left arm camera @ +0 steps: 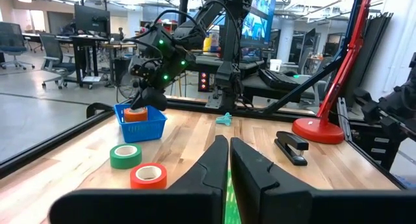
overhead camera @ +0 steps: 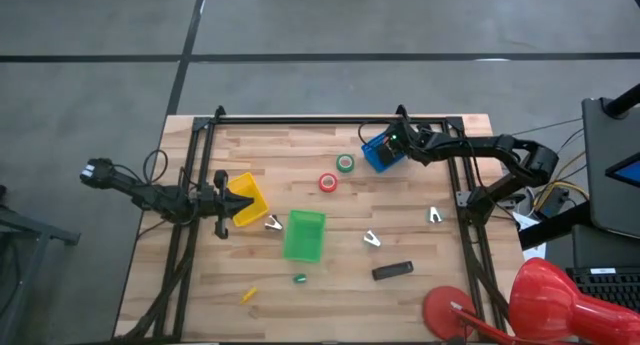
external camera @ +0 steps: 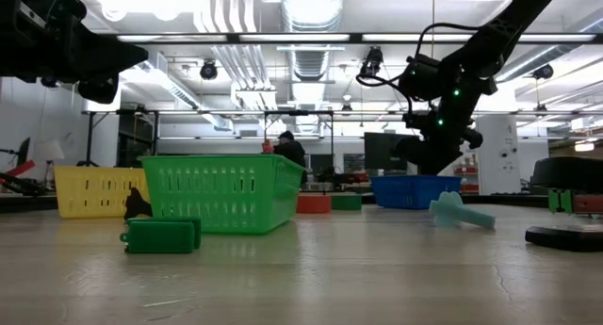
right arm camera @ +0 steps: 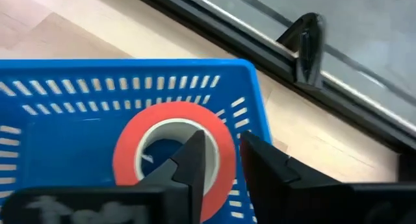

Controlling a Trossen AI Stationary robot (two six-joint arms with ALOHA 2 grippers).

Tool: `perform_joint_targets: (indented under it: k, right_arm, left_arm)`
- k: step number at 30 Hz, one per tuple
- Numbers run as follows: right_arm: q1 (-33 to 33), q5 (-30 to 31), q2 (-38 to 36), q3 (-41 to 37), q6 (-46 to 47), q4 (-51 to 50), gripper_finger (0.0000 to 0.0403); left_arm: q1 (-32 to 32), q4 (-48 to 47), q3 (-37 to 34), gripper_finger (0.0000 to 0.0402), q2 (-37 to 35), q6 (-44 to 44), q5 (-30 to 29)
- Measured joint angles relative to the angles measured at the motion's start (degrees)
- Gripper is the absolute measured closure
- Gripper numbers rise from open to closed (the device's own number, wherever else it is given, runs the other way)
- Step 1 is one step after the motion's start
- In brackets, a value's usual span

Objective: Pick and place Stapler, Stapler remover, tape
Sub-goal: Put the green tape into the blue bin

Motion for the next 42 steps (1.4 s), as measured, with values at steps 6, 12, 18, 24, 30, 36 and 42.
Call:
perform_joint_targets:
  k: [6, 12, 18, 24, 30, 36, 42]
  right_arm:
    - [0.5, -0.5, -0.4, 0.1, -0.8, -0.3, 0.0250]
    - [4.7, -7.7, -3.2, 0.4, -4.6, 2.9, 0.0218]
    - [10.7, -12.6, -6.3, 0.4, -12.6, 6.8, 0.0222]
    - [14.9, -21.6, -4.9, 0.5, -15.3, 11.9, 0.0234]
    - [17.0, -25.3, 0.5, 0.7, -20.8, 13.8, 0.0241]
    - [18.5, -25.3, 7.5, 3.2, -25.6, 14.0, 0.0242]
    - [18.5, -22.1, 13.0, 8.1, -29.0, 14.3, 0.0252]
  left_arm:
    - [0.0, 0.0, 0.0, 0.0383, 0.0, 0.0, 0.0]
    - [0.0, 0.0, 0.0, 0.0381, 0.0, 0.0, 0.0]
    - [0.0, 0.0, 0.0, 0.0383, 0.0, 0.0, 0.0]
    - [0.0, 0.0, 0.0, 0.0381, 0.0, 0.0, 0.0]
    - [0.0, 0.0, 0.0, 0.0383, 0.0, 0.0, 0.0]
    - [0.0, 0.0, 0.0, 0.0381, 0.0, 0.0, 0.0]
    - [0.0, 0.0, 0.0, 0.0382, 0.0, 0.0, 0.0]
